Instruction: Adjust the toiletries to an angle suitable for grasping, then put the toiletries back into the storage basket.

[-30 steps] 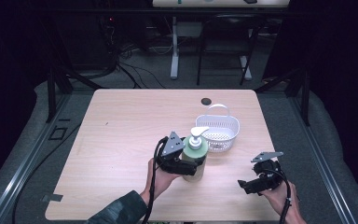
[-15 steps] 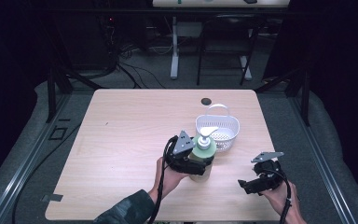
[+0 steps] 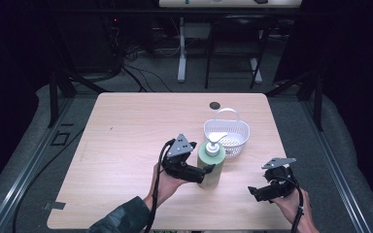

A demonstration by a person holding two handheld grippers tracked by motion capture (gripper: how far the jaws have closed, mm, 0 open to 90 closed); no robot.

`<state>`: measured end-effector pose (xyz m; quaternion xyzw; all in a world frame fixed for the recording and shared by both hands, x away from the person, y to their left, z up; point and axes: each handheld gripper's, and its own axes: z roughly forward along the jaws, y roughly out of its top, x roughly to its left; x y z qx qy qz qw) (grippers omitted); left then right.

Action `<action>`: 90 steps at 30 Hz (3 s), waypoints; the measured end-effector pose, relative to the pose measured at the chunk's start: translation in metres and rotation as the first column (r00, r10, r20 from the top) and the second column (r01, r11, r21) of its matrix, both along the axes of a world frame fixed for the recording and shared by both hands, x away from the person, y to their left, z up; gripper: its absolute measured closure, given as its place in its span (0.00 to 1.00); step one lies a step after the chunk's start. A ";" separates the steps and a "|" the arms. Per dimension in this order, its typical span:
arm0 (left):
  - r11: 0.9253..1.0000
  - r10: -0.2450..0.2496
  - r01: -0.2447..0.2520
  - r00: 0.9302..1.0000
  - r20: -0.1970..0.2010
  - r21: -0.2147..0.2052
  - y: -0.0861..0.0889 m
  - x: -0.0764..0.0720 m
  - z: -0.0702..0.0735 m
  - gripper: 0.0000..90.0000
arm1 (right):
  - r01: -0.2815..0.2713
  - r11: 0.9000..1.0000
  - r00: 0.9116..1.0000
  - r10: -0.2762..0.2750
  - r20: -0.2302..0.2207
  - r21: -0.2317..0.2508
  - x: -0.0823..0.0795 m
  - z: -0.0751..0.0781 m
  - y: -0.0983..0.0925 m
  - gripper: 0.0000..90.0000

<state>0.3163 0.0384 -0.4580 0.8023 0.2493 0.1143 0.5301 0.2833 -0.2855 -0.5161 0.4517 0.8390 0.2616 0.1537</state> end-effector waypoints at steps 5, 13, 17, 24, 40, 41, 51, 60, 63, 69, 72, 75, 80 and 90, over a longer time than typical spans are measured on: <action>0.998 -0.002 0.003 1.000 -0.017 0.060 0.021 -0.003 -0.002 0.02 | -0.004 1.000 1.000 0.004 0.001 -0.004 0.000 0.000 0.000 0.00; 0.988 0.016 -0.004 0.997 -0.079 0.152 0.060 -0.004 -0.009 0.00 | 0.000 1.000 1.000 0.000 -0.003 -0.003 0.000 -0.001 0.000 0.00; 0.983 0.039 -0.014 0.990 -0.136 0.183 0.080 -0.002 -0.018 0.00 | 0.002 1.000 1.000 -0.002 -0.003 -0.008 0.000 -0.002 0.001 0.01; 0.967 0.101 -0.048 0.973 -0.206 0.249 0.108 0.005 -0.028 0.00 | 0.001 1.000 1.000 0.000 0.005 -0.011 -0.001 -0.001 0.001 0.00; 0.874 0.346 -0.200 0.896 -0.278 0.442 0.169 0.019 -0.058 0.00 | -0.007 1.000 1.000 0.007 0.014 -0.020 -0.001 -0.001 0.004 0.00; 0.872 0.348 -0.199 0.894 -0.281 0.447 0.170 0.020 -0.058 0.00 | -0.005 1.000 1.000 0.005 0.014 -0.018 -0.001 -0.001 0.004 0.00; 0.833 0.425 -0.243 0.856 -0.293 0.497 0.188 0.032 -0.067 0.00 | 0.010 1.000 0.999 -0.011 0.039 0.024 -0.004 0.004 0.006 0.00; 0.846 0.413 -0.236 0.858 -0.307 0.478 0.194 0.035 -0.066 0.05 | 0.015 0.997 0.997 -0.021 0.069 0.078 -0.010 0.013 0.008 0.00; 0.849 0.406 -0.226 0.858 -0.316 0.477 0.194 0.035 -0.067 0.05 | 0.014 0.996 0.996 -0.023 0.088 0.093 -0.013 0.018 0.009 0.00; 0.850 0.404 -0.219 0.855 -0.325 0.480 0.195 0.036 -0.069 0.04 | 0.006 0.994 0.994 -0.019 0.112 0.113 -0.017 0.026 0.016 0.00; 0.846 0.402 -0.208 0.853 -0.332 0.490 0.194 0.036 -0.071 0.04 | 0.000 0.993 0.993 -0.015 0.119 0.119 -0.017 0.028 0.018 0.00; 0.848 0.396 -0.203 0.857 -0.330 0.490 0.193 0.034 -0.070 0.03 | -0.003 0.993 0.992 -0.012 0.122 0.121 -0.018 0.029 0.021 0.00; 0.841 0.405 -0.210 0.855 -0.324 0.498 0.191 0.034 -0.070 0.02 | -0.012 0.991 0.990 -0.006 0.138 0.130 -0.020 0.034 0.025 0.00; 0.836 0.387 -0.189 0.869 -0.309 0.515 0.180 0.030 -0.069 0.00 | -0.050 0.986 0.982 0.020 0.190 0.157 -0.024 0.046 0.042 0.00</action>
